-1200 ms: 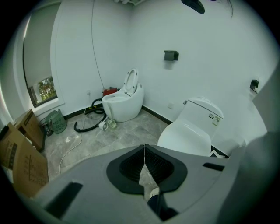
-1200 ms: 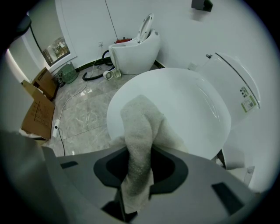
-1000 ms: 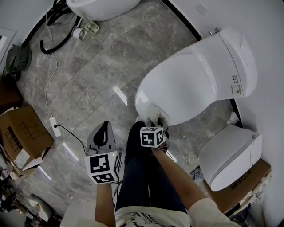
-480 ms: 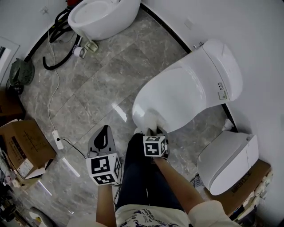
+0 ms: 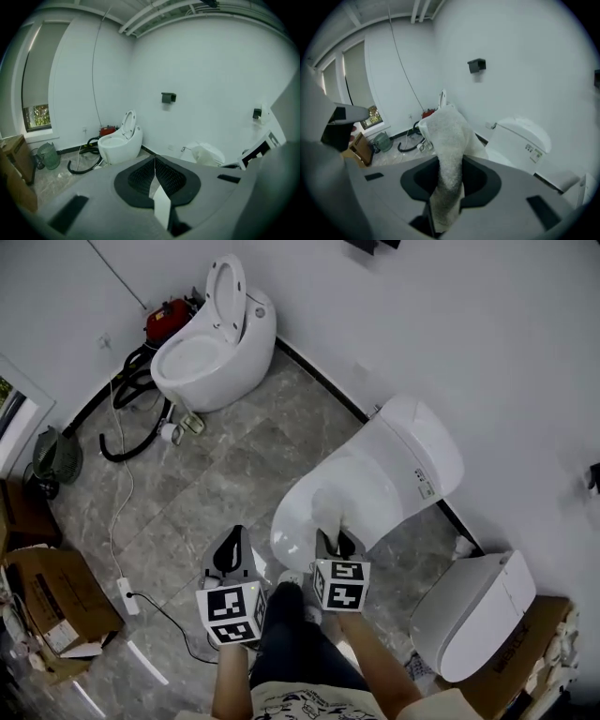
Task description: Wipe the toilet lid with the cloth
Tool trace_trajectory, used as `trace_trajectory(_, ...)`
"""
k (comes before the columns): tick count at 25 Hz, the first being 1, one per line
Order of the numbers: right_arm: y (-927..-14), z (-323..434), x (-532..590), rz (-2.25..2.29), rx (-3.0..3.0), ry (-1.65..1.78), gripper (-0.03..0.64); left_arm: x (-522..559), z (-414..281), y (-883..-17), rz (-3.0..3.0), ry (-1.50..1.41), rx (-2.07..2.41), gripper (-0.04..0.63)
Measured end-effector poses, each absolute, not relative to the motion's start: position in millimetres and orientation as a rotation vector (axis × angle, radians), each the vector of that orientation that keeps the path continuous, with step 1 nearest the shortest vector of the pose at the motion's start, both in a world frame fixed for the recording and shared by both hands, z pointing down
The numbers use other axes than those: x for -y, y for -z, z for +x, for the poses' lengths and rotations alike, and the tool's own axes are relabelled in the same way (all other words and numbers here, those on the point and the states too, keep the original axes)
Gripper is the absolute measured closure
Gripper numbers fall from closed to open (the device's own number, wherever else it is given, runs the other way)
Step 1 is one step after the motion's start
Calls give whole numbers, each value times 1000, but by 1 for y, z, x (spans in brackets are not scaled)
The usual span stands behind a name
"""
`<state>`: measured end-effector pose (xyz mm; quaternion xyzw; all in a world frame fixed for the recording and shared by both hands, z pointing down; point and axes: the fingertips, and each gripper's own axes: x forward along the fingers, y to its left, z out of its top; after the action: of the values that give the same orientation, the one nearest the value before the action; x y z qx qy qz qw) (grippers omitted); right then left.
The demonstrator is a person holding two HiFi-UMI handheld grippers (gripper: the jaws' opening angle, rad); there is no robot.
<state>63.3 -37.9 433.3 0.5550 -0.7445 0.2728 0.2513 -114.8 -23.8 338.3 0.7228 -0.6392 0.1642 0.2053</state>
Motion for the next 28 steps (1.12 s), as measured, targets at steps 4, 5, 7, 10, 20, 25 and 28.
trace_trajectory(4,-351,79,51,1599,2127,-622,515,34,-108,-284,2086,-408,1831,586)
trace_trajectory(5,-333,83,52,1612,2148,-594,515,35,-108,-271,2101,-392,1845,586)
trace_trajectory(7,-299,90,53,1638,2187,-540,515,37,-107,-244,2130,-359,1877,586)
trace_trajectory(10,-253,103,52,1686,2234,-469,515,38,-104,-208,2172,-327,1914,586)
trace_trajectory(20,-143,143,46,1833,2327,-258,515,31,-92,-114,2277,-221,2013,586)
trace_trajectory(25,-110,155,39,1888,2353,-174,515,24,-94,-82,2308,-181,2063,586)
trace_trajectory(28,-96,158,36,1913,2366,-145,515,21,-97,-69,2312,-160,2098,586)
